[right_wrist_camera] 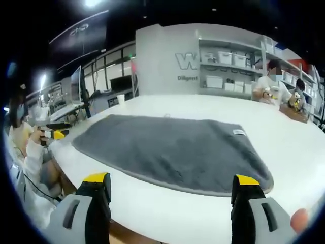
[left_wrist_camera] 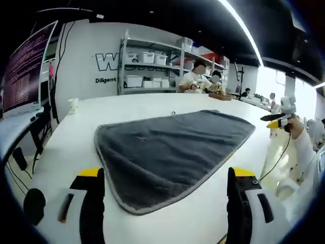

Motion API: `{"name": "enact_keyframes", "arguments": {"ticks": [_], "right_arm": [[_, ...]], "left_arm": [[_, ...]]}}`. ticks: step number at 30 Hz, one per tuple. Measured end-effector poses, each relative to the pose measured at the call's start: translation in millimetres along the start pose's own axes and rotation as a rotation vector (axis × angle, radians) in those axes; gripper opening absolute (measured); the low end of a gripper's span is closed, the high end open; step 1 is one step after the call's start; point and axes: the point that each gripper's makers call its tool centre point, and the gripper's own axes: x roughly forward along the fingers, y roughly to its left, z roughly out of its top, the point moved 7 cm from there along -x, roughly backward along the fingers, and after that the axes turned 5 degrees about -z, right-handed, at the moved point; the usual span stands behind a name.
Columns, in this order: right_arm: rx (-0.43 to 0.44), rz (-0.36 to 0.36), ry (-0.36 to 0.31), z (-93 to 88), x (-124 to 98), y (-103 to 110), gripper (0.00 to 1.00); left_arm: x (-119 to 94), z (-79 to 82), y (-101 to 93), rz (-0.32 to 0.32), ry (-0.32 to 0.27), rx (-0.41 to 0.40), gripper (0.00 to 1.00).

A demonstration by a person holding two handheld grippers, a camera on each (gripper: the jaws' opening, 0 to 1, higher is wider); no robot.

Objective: Open the folded towel by lifting each exposed corner and separating the folded layers until the towel lies flat within the target outline without major curled edges

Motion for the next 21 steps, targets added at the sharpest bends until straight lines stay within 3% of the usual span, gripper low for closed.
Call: {"name": "enact_keyframes", "arguments": {"ticks": [10, 16, 21], "right_arm": [[-0.103, -0.103, -0.014, 27.6, 16, -48, 0.98], [-0.139, -0.121, 0.071, 37.0, 54, -92, 0.98], [-0.195, -0.173, 0.029, 54.8, 89, -132, 0.83]], "left_arm": [[7, 1.7, -16.6, -0.071, -0.028, 0.015, 1.00], [7, 2.8, -16.4, -0.080, -0.031, 0.025, 1.00], [8, 3.5, -13.8, -0.074, -0.037, 0.026, 1.00]]}}
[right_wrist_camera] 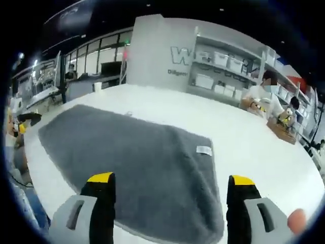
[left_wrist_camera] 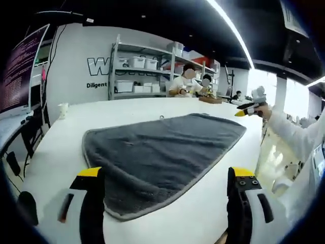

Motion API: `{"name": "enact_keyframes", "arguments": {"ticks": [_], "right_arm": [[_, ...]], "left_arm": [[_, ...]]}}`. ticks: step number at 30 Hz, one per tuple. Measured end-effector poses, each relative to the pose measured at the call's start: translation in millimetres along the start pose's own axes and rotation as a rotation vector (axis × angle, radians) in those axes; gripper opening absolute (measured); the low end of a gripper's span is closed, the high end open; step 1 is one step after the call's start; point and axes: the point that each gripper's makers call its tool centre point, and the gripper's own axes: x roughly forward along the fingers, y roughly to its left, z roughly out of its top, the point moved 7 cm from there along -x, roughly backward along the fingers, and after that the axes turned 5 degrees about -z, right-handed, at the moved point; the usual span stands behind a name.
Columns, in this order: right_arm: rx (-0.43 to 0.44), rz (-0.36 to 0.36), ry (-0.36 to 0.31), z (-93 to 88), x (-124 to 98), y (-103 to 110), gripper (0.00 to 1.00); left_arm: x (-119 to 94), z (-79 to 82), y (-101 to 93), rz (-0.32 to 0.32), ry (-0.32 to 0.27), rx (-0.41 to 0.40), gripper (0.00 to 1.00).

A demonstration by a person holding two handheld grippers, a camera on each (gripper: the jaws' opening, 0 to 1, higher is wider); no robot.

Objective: Open the folded towel by lifting each exposed corner and separating the folded layers until the towel lies flat within the target outline without major curled edges

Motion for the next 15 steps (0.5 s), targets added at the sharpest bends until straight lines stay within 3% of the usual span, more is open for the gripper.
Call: {"name": "enact_keyframes", "arguments": {"ticks": [3, 7, 8, 15], "right_arm": [[0.004, -0.018, -0.016, 8.4, 21, -15, 0.87], [-0.009, -0.053, -0.019, 14.1, 53, -35, 0.79], [-0.004, -0.067, -0.015, 13.6, 75, -50, 0.77], [0.084, -0.063, 0.019, 3.4, 124, -71, 0.72]], "left_arm": [[2, 0.4, 1.1, 0.003, 0.002, 0.007, 1.00], [7, 3.1, 4.4, -0.002, -0.001, 0.006, 1.00], [8, 3.7, 4.9, -0.003, -0.003, 0.004, 1.00], [18, 5.6, 7.8, -0.002, 0.007, 0.007, 1.00]]}}
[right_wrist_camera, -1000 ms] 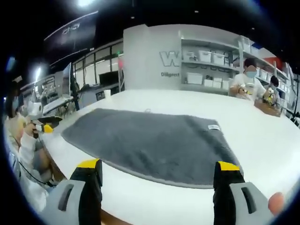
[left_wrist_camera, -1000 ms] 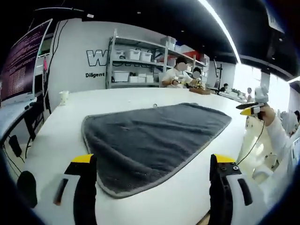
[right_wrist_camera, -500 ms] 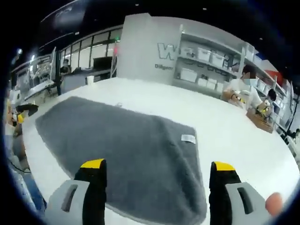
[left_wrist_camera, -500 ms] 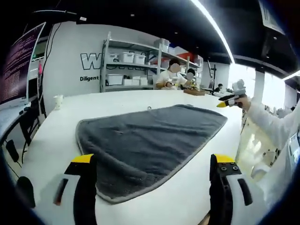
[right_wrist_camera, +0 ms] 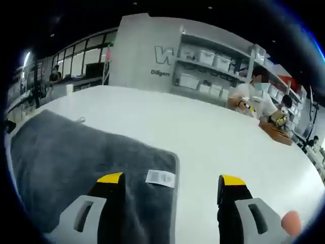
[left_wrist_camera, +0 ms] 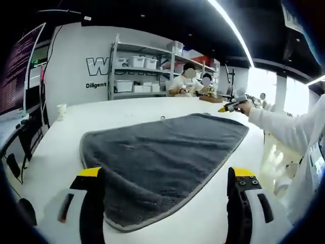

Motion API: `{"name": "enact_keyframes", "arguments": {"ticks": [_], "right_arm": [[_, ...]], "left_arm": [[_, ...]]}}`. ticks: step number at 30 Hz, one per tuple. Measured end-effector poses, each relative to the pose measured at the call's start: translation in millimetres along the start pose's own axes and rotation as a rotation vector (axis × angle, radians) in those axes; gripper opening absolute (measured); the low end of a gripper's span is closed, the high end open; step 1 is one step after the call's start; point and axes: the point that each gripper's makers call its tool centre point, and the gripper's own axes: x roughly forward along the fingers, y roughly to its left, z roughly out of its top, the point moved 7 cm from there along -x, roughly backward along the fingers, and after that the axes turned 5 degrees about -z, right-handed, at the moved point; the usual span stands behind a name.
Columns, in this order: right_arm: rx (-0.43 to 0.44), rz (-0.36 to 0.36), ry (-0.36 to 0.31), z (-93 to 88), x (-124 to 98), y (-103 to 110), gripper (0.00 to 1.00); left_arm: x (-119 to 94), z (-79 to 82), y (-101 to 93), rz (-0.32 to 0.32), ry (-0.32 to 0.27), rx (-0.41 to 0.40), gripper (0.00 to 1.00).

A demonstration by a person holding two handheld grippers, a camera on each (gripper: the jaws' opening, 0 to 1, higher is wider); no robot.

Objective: Open the folded towel by lifting each exposed corner and separating the folded layers until the towel lies flat within the target outline without major curled edges

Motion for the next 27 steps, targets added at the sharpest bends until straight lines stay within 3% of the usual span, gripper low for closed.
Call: {"name": "enact_keyframes", "arguments": {"ticks": [4, 11, 16, 19, 25, 27], "right_arm": [[0.101, 0.093, -0.049, -1.1, 27, 0, 0.63], [0.134, 0.113, -0.021, -11.4, 55, -2, 0.54], [0.122, 0.098, 0.005, -18.8, 61, -4, 0.46], [0.125, 0.100, 0.003, -20.4, 60, -2, 0.36], [0.122, 0.108, -0.002, -21.0, 64, -7, 0.04], [0.084, 0.066, 0.011, -22.4, 66, -10, 0.00]], "left_arm": [[5, 0.8, 0.3, -0.012, 0.005, -0.001, 1.00], [9, 0.1, -4.3, -0.029, 0.005, 0.028, 1.00], [7, -1.9, -5.3, -0.026, -0.004, 0.031, 1.00], [6, -1.0, -5.3, -0.022, -0.015, 0.029, 1.00], [5, 0.3, -4.0, -0.014, -0.020, 0.030, 1.00], [5, 1.0, -3.7, -0.012, -0.020, 0.036, 1.00]]}}
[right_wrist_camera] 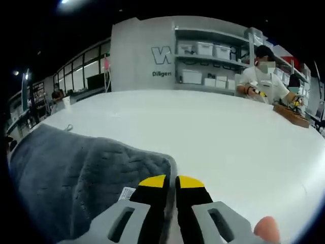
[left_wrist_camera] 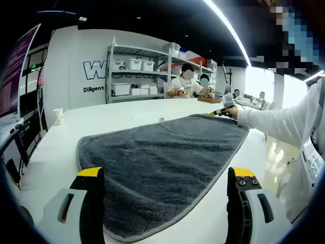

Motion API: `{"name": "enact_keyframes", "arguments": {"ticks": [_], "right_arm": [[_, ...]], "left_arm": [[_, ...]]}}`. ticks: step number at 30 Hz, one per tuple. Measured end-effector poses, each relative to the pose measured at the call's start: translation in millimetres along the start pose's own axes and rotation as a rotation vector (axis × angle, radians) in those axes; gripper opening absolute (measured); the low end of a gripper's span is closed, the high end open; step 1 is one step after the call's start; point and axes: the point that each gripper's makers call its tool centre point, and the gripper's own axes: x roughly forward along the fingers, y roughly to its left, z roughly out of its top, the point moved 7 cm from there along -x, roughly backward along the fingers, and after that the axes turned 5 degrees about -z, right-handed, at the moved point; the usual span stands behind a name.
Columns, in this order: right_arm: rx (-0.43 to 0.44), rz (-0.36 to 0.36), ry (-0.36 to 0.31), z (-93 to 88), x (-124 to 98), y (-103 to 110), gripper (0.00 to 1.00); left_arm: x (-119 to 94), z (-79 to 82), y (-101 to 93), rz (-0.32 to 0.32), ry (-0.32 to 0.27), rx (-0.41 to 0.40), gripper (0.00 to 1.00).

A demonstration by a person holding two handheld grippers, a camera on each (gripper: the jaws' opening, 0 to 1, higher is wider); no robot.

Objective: Open the folded towel by lifting each exposed corner and separating the folded layers until the towel lies flat within the target outline without major curled edges

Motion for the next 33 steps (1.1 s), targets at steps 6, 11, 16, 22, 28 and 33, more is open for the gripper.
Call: {"name": "enact_keyframes", "arguments": {"ticks": [6, 11, 16, 22, 28, 33], "right_arm": [[-0.013, -0.005, 0.000, 3.0, 4, -1, 0.00], [-0.066, -0.064, 0.012, 7.7, 9, -6, 0.00], [-0.064, -0.112, 0.018, 8.8, 14, -10, 0.00], [-0.053, -0.129, 0.014, 8.9, 18, -15, 0.00], [-0.062, -0.117, 0.008, 13.8, 6, -12, 0.24], [-0.068, -0.066, -0.022, 25.1, -21, -2, 0.39]], "left_arm": [[1, -0.1, 1.3, 0.002, 0.001, 0.000, 1.00], [4, -2.4, 2.6, 0.003, 0.007, -0.009, 1.00], [6, -4.2, 4.7, 0.008, 0.011, -0.014, 1.00], [7, -6.5, 6.4, 0.015, 0.015, -0.019, 1.00], [5, -5.9, 1.5, 0.013, 0.008, -0.007, 1.00], [-2, -3.9, -3.0, 0.013, -0.004, 0.005, 1.00]]}}
